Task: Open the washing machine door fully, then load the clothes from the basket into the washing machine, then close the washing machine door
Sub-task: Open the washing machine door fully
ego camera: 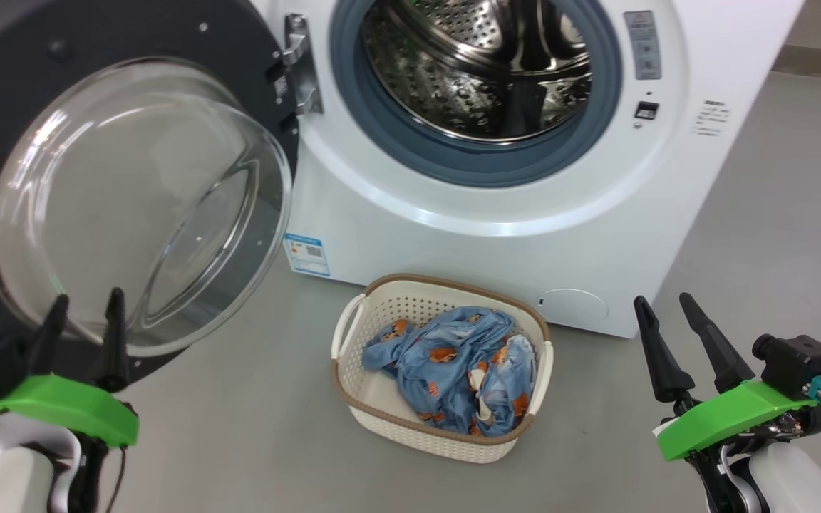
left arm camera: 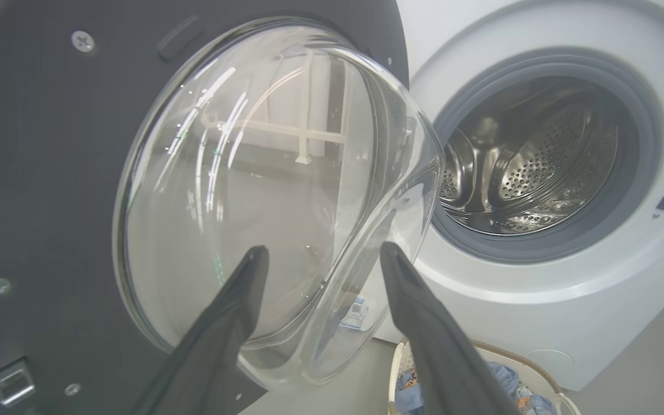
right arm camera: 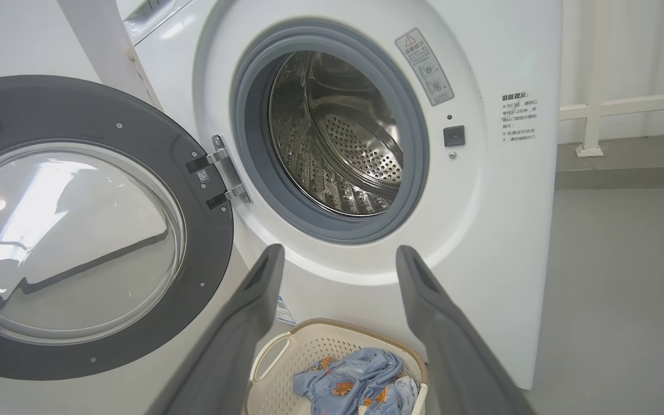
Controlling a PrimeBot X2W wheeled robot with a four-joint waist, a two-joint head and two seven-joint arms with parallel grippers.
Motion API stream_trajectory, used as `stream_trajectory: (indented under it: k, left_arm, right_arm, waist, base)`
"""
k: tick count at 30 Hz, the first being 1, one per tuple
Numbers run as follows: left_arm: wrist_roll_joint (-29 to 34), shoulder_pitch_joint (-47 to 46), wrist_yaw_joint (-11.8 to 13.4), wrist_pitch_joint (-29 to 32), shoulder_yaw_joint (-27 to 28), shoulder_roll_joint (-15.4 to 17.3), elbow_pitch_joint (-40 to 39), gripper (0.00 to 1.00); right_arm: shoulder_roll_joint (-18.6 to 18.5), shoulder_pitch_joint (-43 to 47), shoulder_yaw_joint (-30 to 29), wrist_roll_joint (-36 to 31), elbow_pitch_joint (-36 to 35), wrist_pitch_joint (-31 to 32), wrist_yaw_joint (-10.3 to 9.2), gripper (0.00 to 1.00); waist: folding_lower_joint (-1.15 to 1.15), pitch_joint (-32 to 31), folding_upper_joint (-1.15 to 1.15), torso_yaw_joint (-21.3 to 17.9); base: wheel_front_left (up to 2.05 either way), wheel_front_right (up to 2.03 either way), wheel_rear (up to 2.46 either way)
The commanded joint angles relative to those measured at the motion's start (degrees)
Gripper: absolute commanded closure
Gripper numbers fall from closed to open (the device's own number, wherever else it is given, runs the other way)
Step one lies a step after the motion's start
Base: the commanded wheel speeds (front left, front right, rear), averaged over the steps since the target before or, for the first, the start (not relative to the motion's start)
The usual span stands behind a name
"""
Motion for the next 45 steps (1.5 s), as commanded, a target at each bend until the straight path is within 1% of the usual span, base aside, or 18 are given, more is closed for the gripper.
stream_trajectory:
  k: [1, 7, 13, 16, 25, 32, 39, 45]
  left_arm:
    - [-0.42, -0.20, 0.72, 0.08, 1.85, 1.96, -2.80, 0.00]
    - [-1.08, 5.68, 3.16, 0.07, 1.78, 0.60, -10.19, 0.00]
    - [-1.03, 10.12, 4.89, -1.24, 1.89, -0.65, -14.48, 0.00]
    - [-0.44, 12.56, 6.53, -1.65, 1.67, -1.41, -17.02, 0.00]
    - [0.04, 16.60, 8.71, -2.47, 2.06, -2.37, -21.92, 0.00]
    - [-0.51, 18.01, 8.86, -2.80, 2.62, -2.89, -23.62, 0.00]
    - [-0.81, 18.77, 8.22, -2.99, 2.80, -2.89, -24.24, 0.00]
    - [-0.32, 18.71, 8.06, -3.15, 2.93, -2.68, -24.35, 0.00]
  right_arm:
    - [-0.75, 0.36, 1.44, 0.41, -1.36, -0.70, 0.33, 0.00]
    - [-1.08, 0.47, 2.83, 0.58, -1.32, -0.70, 0.33, 0.00]
    - [-1.76, 0.07, 3.55, 0.57, -1.39, -0.70, 0.33, 0.00]
    - [-2.11, -0.03, 3.92, 0.53, -1.41, -0.70, 0.33, 0.00]
    - [-3.05, -0.61, 4.10, 0.02, -1.43, -0.70, 0.33, 0.00]
    - [-3.46, -1.33, 3.31, -1.67, -1.32, -0.70, 0.33, 0.00]
    - [-3.56, -1.43, 1.90, -3.11, -1.18, -0.70, 0.33, 0.00]
    - [-3.50, -1.34, 1.07, -3.75, -1.22, -0.70, 0.33, 0.00]
  waist:
    - [0.00, -1.16, 0.00, -1.86]
    - [0.00, -2.02, 0.00, -5.60]
    - [0.00, -2.61, 0.00, -9.58]
    - [0.00, -2.78, 0.00, -11.65]
    - [0.00, -2.80, 0.00, -16.48]
    - [0.00, -2.30, 0.00, -19.42]
    - [0.00, -2.10, 0.00, -20.65]
    - [0.00, -2.01, 0.00, -20.86]
  base:
    - [0.00, 0.00, 0.00]
    - [0.00, 0.00, 0.00]
    - [0.00, 0.00, 0.00]
    - [0.00, 0.00, 0.00]
    - [0.00, 0.00, 0.00]
    - [0.00, 0.00, 0.00]
    - [0.00, 0.00, 0.00]
    - [0.00, 0.00, 0.00]
